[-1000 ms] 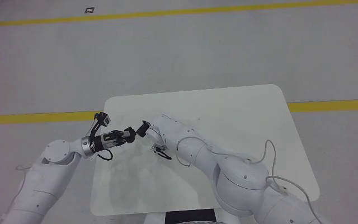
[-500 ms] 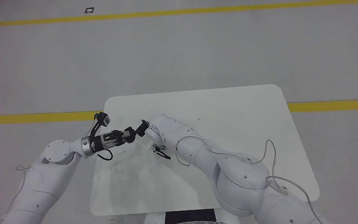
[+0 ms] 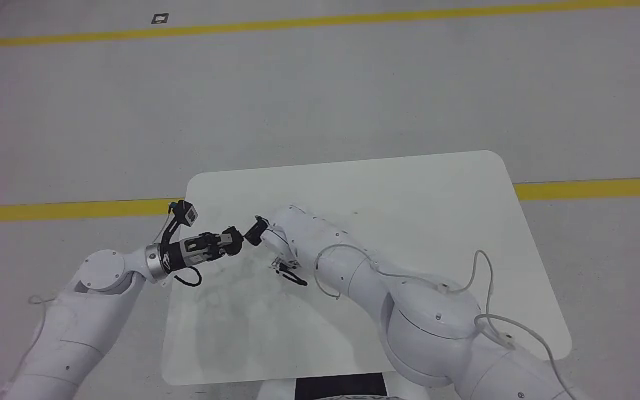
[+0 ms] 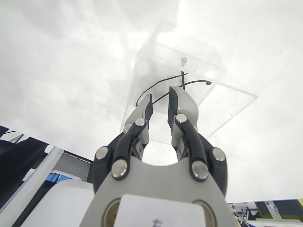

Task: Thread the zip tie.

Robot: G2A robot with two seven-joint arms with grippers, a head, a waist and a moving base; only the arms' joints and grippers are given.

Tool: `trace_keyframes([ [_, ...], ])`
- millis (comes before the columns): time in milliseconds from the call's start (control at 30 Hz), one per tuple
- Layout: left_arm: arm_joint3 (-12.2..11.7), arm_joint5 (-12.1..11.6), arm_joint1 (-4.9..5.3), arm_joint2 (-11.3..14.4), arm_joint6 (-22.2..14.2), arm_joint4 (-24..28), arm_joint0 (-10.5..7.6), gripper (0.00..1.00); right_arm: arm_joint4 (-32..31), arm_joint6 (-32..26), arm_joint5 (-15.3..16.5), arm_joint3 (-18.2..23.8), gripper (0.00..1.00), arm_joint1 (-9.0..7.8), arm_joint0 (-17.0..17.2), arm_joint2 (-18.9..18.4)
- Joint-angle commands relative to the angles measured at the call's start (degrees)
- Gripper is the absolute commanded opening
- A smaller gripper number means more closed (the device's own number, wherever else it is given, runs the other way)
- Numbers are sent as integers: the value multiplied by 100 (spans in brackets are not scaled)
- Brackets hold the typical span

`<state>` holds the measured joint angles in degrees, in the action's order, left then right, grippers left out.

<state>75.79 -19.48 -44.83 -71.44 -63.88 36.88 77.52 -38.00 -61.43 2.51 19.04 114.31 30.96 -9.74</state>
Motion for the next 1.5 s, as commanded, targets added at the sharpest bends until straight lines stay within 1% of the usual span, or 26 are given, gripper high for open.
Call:
trace_keyframes([
  [0, 0, 0, 0, 0, 0, 0, 0, 0, -7, -7, 0, -5, 14, 0, 7, 0],
  [67, 0, 0, 0, 0, 0, 0, 0, 0, -4, -11, 2, -18, 5, -2, 11, 0],
  [133, 0, 0, 0, 0, 0, 0, 0, 0, 4, -15, 0, -29, 0, -3, 8, 0],
  [500, 0, 0, 0, 0, 0, 0, 0, 0, 15, -65, -15, -57, 0, 2, -101, 0],
  [600, 0, 0, 0, 0, 0, 0, 0, 0, 32, -114, 30, -54, 0, 5, -158, 0],
  [867, 0, 0, 0, 0, 0, 0, 0, 0, 209, -292, 294, -95, 0, 10, -312, -16],
  [1100, 0, 0, 0, 0, 0, 0, 0, 0, 381, -414, 603, -132, 0, 16, -498, -86],
  [1267, 0, 0, 0, 0, 0, 0, 0, 0, 529, -598, 928, -190, 0, 16, -613, -164],
  [1467, 0, 0, 0, 0, 0, 0, 0, 0, 625, -628, 1126, -274, 0, 13, -751, -269],
])
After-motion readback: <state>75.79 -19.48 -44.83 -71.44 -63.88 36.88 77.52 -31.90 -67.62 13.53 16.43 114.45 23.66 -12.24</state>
